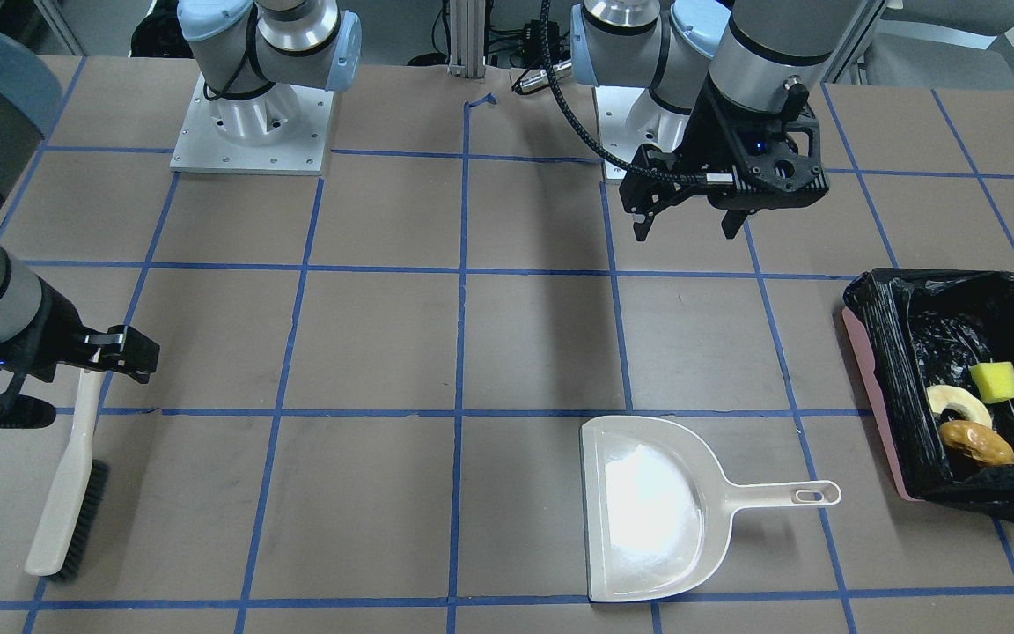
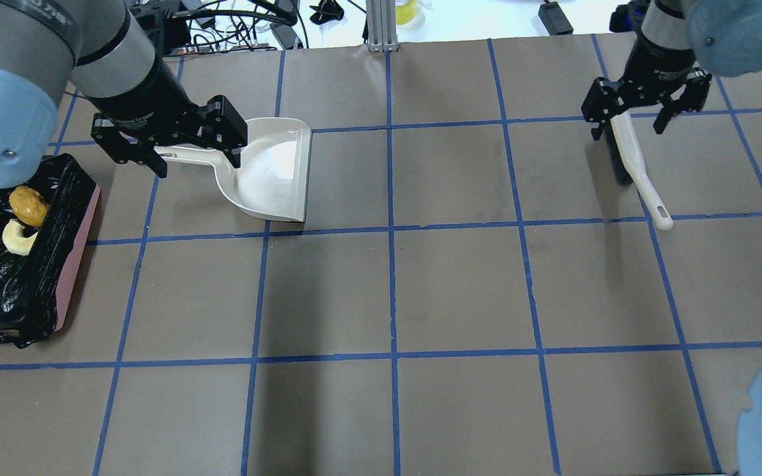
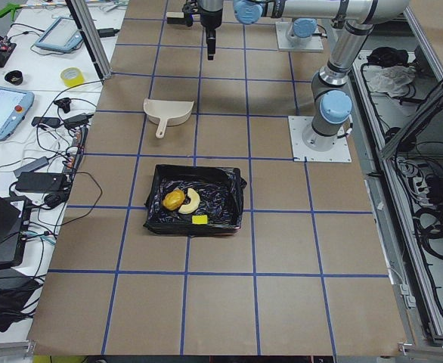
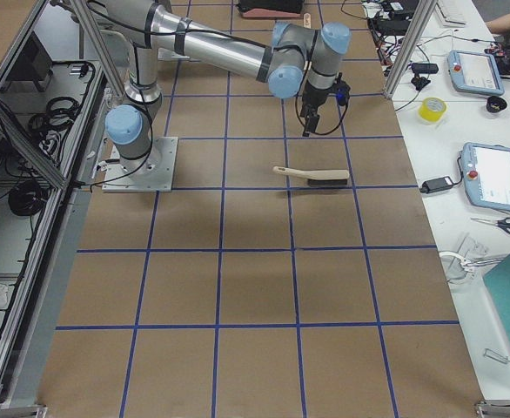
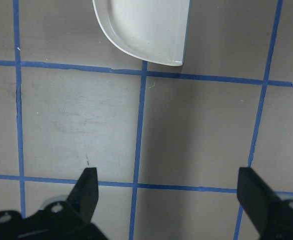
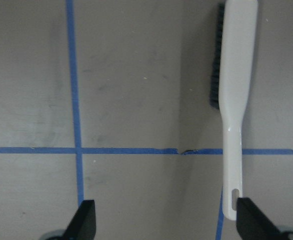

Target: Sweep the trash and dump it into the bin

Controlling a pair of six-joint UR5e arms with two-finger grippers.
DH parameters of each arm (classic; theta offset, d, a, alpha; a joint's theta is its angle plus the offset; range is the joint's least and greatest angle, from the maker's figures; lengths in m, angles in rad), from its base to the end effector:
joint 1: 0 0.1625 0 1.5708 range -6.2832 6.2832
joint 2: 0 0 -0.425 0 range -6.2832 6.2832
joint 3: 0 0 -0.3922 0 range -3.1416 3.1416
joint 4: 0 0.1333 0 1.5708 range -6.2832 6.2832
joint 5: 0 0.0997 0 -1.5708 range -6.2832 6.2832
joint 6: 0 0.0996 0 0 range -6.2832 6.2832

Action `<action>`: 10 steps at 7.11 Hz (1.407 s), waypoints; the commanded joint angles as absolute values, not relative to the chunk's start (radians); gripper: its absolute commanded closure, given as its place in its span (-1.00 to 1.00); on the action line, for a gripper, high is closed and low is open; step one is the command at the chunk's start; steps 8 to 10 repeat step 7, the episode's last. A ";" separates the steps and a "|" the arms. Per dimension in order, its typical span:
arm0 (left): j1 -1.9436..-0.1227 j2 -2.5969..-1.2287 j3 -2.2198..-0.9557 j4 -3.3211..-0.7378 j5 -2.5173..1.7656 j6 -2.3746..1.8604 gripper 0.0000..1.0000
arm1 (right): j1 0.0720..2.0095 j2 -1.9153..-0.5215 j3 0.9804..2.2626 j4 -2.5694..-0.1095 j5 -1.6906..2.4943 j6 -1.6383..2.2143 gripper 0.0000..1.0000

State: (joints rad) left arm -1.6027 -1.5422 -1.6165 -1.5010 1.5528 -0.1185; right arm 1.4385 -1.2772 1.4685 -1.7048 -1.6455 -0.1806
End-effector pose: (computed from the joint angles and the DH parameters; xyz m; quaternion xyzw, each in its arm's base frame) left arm -0.1505 -0.4802 0.4864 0.0430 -0.9987 0.0256 0.0109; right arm 0.0454 -0.6132 0.3899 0.0252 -0.9986 -0.0341 0.0324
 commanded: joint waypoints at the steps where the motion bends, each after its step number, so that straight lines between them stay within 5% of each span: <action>1: -1.606 -1.532 -1.621 -1.505 1.562 -0.120 -1.00 | 1.525 -1.339 1.442 -1.715 -1.523 -0.176 -1.00; 10: -1.605 -1.520 -1.624 -1.514 1.582 -0.092 -1.00 | 1.540 -1.541 1.509 -1.606 -1.506 -0.071 -1.00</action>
